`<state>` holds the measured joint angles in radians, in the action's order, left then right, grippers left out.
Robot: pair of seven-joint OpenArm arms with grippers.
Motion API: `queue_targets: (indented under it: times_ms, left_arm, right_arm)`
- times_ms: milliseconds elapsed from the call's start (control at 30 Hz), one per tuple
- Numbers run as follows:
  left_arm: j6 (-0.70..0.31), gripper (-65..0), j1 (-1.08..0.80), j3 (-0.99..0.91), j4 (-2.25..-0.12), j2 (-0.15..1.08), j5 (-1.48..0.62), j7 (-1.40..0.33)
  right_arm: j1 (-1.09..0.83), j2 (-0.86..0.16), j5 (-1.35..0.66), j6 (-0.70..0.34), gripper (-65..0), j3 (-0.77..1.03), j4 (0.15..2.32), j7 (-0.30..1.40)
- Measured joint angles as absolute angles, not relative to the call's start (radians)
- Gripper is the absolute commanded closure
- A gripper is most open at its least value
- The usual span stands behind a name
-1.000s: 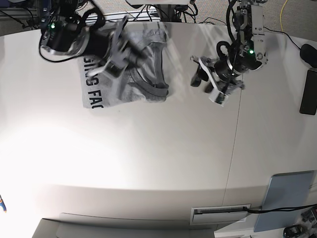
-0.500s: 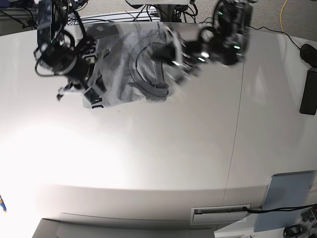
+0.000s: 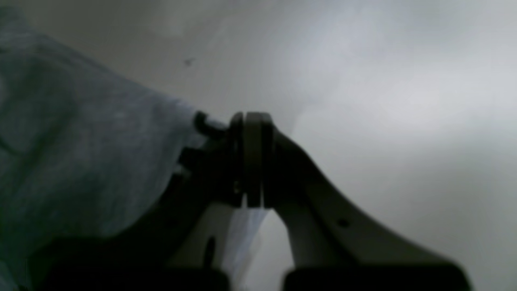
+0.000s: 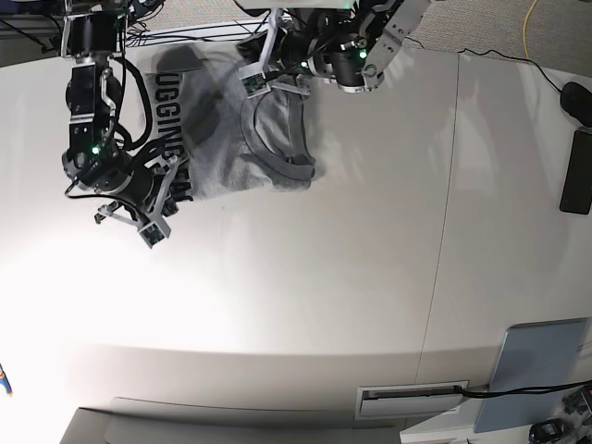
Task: Fold the T-shirt properly
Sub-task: 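Grasp the folded shirt with both grippers and flip it over, then lower the flipped shirt flat and open both grippers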
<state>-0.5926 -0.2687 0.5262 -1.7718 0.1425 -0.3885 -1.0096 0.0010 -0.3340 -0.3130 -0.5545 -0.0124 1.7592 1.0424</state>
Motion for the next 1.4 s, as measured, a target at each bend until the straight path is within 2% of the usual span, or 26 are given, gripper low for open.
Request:
queue_targets:
  times_ms: [200,500,700,833,1000,1133,1300,1400]
  left_arm:
    - [-0.569,0.0,-0.233,0.445,-1.647,0.130,-0.387,-0.958]
    - [-0.577,0.0,-0.153,0.126,-1.570,0.128,-0.381,-0.859]
    - [-0.578,0.0,-0.082,0.012,-1.484,0.135,-0.380,-0.808]
    - [-0.582,0.0,-0.017,-0.008,-1.409,0.139,-0.384,-0.791]
    - [-0.581,0.0,0.051,-0.010,-1.336,0.140,-0.371,-0.761]
    - [-0.522,0.0,0.098,-0.009,-1.314,0.140,-0.284,-0.727]
    - [-0.479,0.0,0.130,-0.009,-1.300,0.176,-0.264,-0.729]
    - [-0.387,0.0,0.129,-0.008,-1.303,0.188,-0.287,-0.727]
  right_arm:
    - [-0.001,-0.334,-0.310,-0.554,0.0,-0.012,1.749,1.107]
    - [-0.025,-0.377,-0.326,-0.553,0.0,-0.012,1.748,1.193]
    - [-0.088,-0.384,-0.498,-0.553,0.0,-0.011,1.753,1.249]
    - [-0.159,-0.359,-0.545,-0.551,0.0,-0.007,1.784,1.249]
    - [-0.219,-0.281,-0.549,-0.550,0.0,-0.007,1.819,1.225]
    - [-0.235,-0.220,-0.550,-0.550,0.0,-0.010,1.820,1.218]
    - [-0.236,-0.210,-0.551,-0.550,0.0,-0.074,1.828,1.215]
    - [-0.241,-0.207,-0.549,-0.550,0.0,-0.080,1.848,1.219]
